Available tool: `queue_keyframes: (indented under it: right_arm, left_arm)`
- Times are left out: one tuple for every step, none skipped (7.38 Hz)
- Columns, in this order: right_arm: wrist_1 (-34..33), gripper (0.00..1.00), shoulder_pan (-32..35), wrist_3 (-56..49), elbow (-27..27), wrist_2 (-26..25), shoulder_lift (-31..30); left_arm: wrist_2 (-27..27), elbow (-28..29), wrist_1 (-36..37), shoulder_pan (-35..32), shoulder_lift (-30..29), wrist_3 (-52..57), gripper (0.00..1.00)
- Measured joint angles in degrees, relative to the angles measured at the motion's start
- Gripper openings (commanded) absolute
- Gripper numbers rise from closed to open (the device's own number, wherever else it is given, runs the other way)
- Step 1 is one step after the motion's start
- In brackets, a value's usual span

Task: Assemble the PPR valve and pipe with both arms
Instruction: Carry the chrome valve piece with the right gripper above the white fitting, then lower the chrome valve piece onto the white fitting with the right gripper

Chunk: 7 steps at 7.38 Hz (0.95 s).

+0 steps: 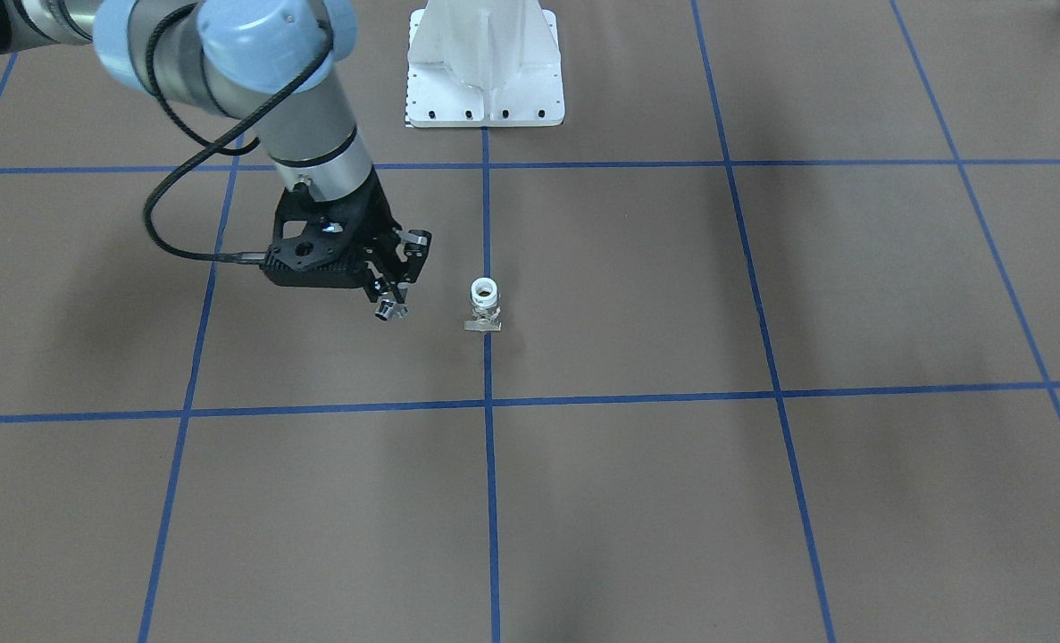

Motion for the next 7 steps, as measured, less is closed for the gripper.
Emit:
queue_keyframes:
  right_arm:
    - [-2.6,0.0,-3.0,4.9,-0.5,-3.4,2.6]
    - [-4.6,0.0,-5.6,8.6,-1.0,-6.2,4.5]
    - [-5.8,0.0,-7.7,10.8,-1.9,-8.7,5.9]
    - [-6.2,0.0,-9.3,11.9,-3.1,-11.2,6.8]
    - [-6.2,0.0,-10.1,12.4,-3.7,-13.0,7.2]
    - [-6.2,0.0,-10.5,12.6,-4.0,-13.8,7.4]
    - [-6.1,0.0,-10.7,12.6,-4.2,-14.1,7.5]
  left_arm:
    - [0.0,0.0,-0.1,0.0,0.0,0.0,1.0]
    - [0.0,0.1,-0.1,0.0,0.1,0.0,1.0]
    - [0.0,0.1,-0.1,0.0,0.1,0.0,1.0]
    - [0.0,0.1,-0.1,0.0,0.1,0.0,1.0]
    - [0.0,0.1,-0.1,0.0,0.1,0.0,1.0]
    - [0.0,0.1,-0.1,0.0,0.1,0.0,1.0]
    - [0.0,0.2,-0.1,0.0,0.1,0.0,1.0]
